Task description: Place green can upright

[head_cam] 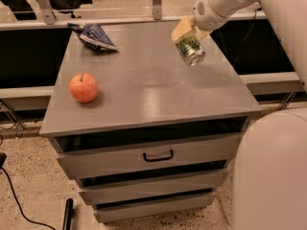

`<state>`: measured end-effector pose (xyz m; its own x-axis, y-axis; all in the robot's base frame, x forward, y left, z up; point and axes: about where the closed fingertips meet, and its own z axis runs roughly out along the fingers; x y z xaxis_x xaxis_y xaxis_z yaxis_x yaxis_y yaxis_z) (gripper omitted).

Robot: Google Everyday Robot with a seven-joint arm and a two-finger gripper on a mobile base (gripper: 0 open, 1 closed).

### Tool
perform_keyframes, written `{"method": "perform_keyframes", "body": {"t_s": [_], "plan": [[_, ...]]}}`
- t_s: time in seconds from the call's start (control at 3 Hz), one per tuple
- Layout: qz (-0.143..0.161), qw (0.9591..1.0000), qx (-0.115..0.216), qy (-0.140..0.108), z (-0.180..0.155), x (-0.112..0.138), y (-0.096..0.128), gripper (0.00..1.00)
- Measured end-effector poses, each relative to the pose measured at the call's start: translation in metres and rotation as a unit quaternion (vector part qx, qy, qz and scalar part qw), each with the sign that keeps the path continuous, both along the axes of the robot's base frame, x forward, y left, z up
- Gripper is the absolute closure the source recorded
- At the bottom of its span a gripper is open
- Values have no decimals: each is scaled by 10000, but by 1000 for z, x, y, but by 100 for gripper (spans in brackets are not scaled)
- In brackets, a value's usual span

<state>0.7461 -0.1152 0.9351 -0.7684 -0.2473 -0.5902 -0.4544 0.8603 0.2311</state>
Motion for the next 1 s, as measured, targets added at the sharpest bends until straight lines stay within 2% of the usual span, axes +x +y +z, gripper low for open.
{"method": "perform_keyframes", "body": {"t_s": [0.33, 0.67, 1.0], "plan": [[174, 9987, 233, -422, 6, 3, 1, 100], [430, 9871, 1039, -1138, 10, 1, -12, 100], [547, 9619, 1960, -1826, 25, -11, -39, 100]]}}
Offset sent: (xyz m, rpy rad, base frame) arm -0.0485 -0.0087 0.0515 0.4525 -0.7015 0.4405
